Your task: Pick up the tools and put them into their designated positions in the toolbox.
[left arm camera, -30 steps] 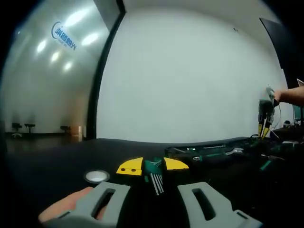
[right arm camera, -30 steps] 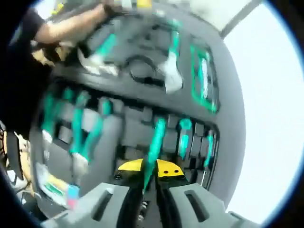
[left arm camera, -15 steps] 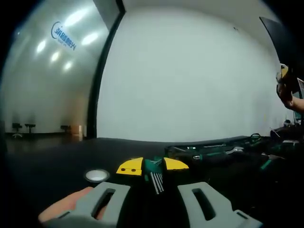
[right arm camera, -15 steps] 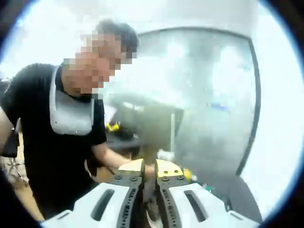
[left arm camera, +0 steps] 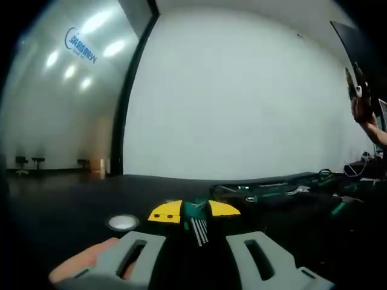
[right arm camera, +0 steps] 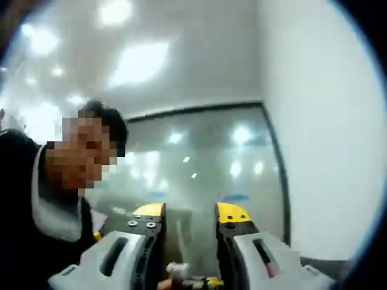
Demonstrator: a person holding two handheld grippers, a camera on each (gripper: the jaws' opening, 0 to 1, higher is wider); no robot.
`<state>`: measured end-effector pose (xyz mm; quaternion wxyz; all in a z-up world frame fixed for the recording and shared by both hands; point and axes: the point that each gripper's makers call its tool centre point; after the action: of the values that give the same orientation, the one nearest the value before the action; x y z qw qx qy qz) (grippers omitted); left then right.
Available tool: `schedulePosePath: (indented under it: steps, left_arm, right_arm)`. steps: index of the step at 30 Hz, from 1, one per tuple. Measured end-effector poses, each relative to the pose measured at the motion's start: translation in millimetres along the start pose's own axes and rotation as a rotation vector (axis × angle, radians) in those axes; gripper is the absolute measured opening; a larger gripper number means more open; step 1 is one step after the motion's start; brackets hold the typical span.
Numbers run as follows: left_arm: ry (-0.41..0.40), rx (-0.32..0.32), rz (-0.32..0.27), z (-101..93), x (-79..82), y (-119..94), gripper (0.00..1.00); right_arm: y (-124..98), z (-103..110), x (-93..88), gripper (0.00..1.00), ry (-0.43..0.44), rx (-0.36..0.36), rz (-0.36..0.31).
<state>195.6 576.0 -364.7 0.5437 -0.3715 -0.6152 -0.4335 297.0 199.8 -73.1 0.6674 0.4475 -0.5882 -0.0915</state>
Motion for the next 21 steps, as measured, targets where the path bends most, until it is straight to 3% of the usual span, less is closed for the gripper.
schedulePosePath:
  steps: [2, 3, 4, 5, 7, 9, 10, 11, 12, 14, 16, 17, 19, 20, 21]
  left_arm:
    - [0.000, -0.007, 0.004, -1.3, -0.9, 0, 0.14]
    - [0.001, -0.007, 0.004, -1.7, -1.1, 0, 0.14]
    - [0.001, -0.007, 0.005, -1.8, -1.3, -1, 0.14]
    - [0.002, -0.006, 0.006, -1.3, -2.1, -1, 0.14]
    - [0.004, 0.000, 0.004, 0.0, -2.5, -1, 0.14]
    - [-0.001, -0.005, 0.006, -0.2, -3.4, -2, 0.14]
    - [-0.001, -0.007, 0.007, -0.5, -3.3, -2, 0.14]
    - [-0.001, -0.010, 0.007, -1.0, -3.3, -2, 0.14]
    - [-0.002, -0.013, 0.007, -2.3, -3.2, -3, 0.14]
    - [-0.006, -0.015, 0.007, -2.7, -3.2, -4, 0.14]
    - [-0.017, -0.017, 0.005, -2.5, -2.7, -5, 0.14]
    - [-0.022, -0.017, 0.005, -2.2, -2.4, -5, 0.14]
    - [-0.036, -0.016, 0.000, -1.8, -1.0, -6, 0.14]
    - [-0.046, -0.018, -0.005, -2.3, 0.0, -7, 0.14]
    - [-0.054, -0.022, -0.012, -2.6, 1.4, -7, 0.14]
  right_arm:
    - [1, -3, 25.0, 0.39, -0.120, -0.001, -0.092]
    - [1, 3, 41.4, 0.34, -0.256, 0.027, -0.147]
    - [3, -7, 53.2, 0.30, -0.265, -0.033, -0.181]
    - [7, -13, 61.8, 0.30, -0.279, -0.041, -0.180]
    - [15, -21, 73.9, 0.41, -0.270, -0.059, -0.183]
    - [21, -33, 89.2, 0.55, -0.331, -0.102, -0.183]
    - [22, -38, 99.5, 0.52, -0.357, -0.113, -0.216]
    - [22, -45, 104.1, 0.37, -0.381, -0.123, -0.205]
    - [24, -49, 103.4, 0.31, -0.374, -0.124, -0.153]
    - [21, -67, 114.7, 0.37, -0.397, -0.185, -0.145]
    - [17, -74, 133.4, 0.45, -0.421, -0.214, -0.219]
    - [14, -71, 141.8, 0.39, -0.427, -0.202, -0.272]
    - [12, -64, 137.2, 0.00, -0.392, -0.141, -0.239]
    - [6, -80, 137.4, 0.00, -0.399, -0.223, -0.191]
    - [3, -84, 136.8, 0.00, -0.476, -0.239, -0.163]
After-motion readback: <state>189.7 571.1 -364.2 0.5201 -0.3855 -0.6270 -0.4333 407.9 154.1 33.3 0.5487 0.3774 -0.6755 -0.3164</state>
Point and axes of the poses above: the point that each gripper's makers call its tool centre point, and the gripper's own axes: y roughly forward along the fingers, z roughly to its left, x roughly out of its top, and after that the axes turned 2 degrees about -z, right-handed
